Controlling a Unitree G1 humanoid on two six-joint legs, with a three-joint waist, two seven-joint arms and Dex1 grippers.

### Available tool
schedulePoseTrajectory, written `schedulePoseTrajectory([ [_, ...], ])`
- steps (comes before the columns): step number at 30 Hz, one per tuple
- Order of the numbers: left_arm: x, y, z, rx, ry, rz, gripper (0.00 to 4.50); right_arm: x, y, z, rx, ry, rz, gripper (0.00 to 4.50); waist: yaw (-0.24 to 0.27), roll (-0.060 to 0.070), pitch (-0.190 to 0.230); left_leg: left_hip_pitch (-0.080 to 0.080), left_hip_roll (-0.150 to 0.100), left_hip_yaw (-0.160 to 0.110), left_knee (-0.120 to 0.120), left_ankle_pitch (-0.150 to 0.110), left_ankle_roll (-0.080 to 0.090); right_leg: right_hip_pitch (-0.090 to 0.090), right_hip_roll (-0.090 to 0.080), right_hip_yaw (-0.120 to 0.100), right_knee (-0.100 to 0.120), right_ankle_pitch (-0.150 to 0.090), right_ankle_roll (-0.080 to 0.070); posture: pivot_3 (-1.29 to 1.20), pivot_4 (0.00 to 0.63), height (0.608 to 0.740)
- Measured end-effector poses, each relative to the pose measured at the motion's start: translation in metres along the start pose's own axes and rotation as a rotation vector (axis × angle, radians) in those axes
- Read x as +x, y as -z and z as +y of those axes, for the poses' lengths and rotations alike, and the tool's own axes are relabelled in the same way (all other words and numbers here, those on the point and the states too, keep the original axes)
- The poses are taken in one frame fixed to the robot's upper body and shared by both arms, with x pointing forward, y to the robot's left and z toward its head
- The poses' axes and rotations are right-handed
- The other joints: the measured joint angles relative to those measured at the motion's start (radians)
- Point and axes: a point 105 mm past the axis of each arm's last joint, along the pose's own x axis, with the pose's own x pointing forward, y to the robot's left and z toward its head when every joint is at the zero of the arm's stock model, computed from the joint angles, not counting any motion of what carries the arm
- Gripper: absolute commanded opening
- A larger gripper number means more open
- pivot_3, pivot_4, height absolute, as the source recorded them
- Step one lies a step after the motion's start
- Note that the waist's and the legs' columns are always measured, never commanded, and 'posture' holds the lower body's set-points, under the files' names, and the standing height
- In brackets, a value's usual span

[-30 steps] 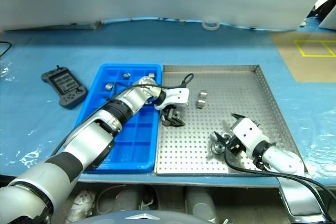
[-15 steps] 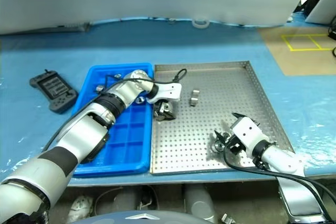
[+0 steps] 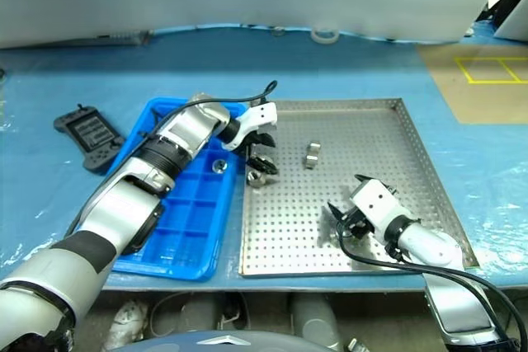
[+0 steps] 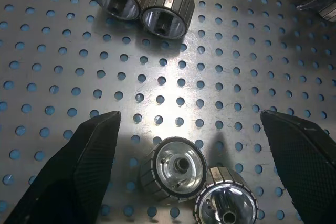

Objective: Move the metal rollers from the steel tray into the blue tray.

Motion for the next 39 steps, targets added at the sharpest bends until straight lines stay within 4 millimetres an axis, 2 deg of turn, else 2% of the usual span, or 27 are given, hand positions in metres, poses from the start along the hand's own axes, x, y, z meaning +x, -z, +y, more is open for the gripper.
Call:
schedulePoseTrajectory([
  [3, 0.006, 0.013, 0.001, -0.052, -0.031, 0.02, 4.5, 0.002, 0.0, 0.006, 0.008, -0.016, -0.001, 4.49, 0.012, 0.0, 0.0, 0.0, 0.0, 0.0, 0.0, 0.0, 0.0, 0.0, 0.0, 0.0, 0.0, 0.0, 0.0, -0.33, 0.15, 0.74],
  [6, 0.0, 0.017, 0.003, -0.018, -0.056, 0.059, 4.5, 0.003, 0.001, 0.009, 0.011, -0.023, -0.002, 4.49, 0.016, 0.0, 0.0, 0.0, 0.0, 0.0, 0.0, 0.0, 0.0, 0.0, 0.0, 0.0, 0.0, 0.0, 0.0, -0.32, 0.15, 0.74],
  [10, -0.005, 0.019, 0.005, -0.002, -0.077, 0.083, 4.5, 0.006, 0.001, 0.015, 0.012, -0.041, -0.005, 4.49, 0.016, 0.0, 0.0, 0.001, 0.0, 0.0, 0.0, 0.0, 0.0, 0.001, 0.0, 0.0, 0.0, 0.0, 0.0, -0.32, 0.15, 0.74],
  [15, 0.005, 0.021, 0.003, -0.024, -0.074, 0.116, 4.5, 0.012, 0.0, 0.015, 0.017, -0.034, -0.014, 4.49, 0.011, 0.001, 0.0, 0.002, 0.0, 0.0, 0.0, -0.001, -0.003, 0.001, 0.0, 0.0, 0.0, 0.0, 0.0, -0.33, 0.15, 0.74],
  [28, 0.013, 0.029, 0.003, -0.022, -0.064, 0.178, 4.5, 0.011, 0.007, 0.019, 0.028, 0.002, -0.017, 4.49, 0.009, 0.004, -0.004, 0.013, 0.0, 0.0, -0.001, -0.002, -0.004, 0.011, 0.0, 0.0, -0.003, 0.0, 0.0, -0.38, 0.15, 0.74],
  [33, 0.016, 0.031, 0.002, -0.021, -0.061, 0.196, 4.5, 0.012, 0.008, 0.018, 0.024, 0.022, -0.023, 4.49, 0.007, 0.005, -0.004, 0.02, 0.0, 0.0, -0.001, -0.004, -0.006, 0.017, 0.0, 0.0, -0.004, -0.005, 0.009, -0.39, 0.15, 0.74],
  [36, 0.018, 0.03, 0.001, -0.015, -0.058, 0.196, 3.9, 0.012, 0.009, 0.017, 0.019, 0.026, -0.026, 4.5, 0.007, 0.006, -0.006, 0.02, 0.0, 0.0, -0.001, -0.004, -0.006, 0.017, 0.0, 0.0, -0.005, -0.005, 0.009, -0.39, 0.15, 0.74],
  [39, 0.02, 0.029, 0.001, -0.015, -0.06, 0.191, 2.93, 0.012, 0.009, 0.016, 0.016, 0.034, -0.024, 4.5, 0.008, 0.007, -0.007, 0.019, 0.0, 0.0, -0.002, -0.004, -0.007, 0.017, 0.0, 0.0, -0.005, -0.005, 0.009, -0.39, 0.15, 0.74],
])
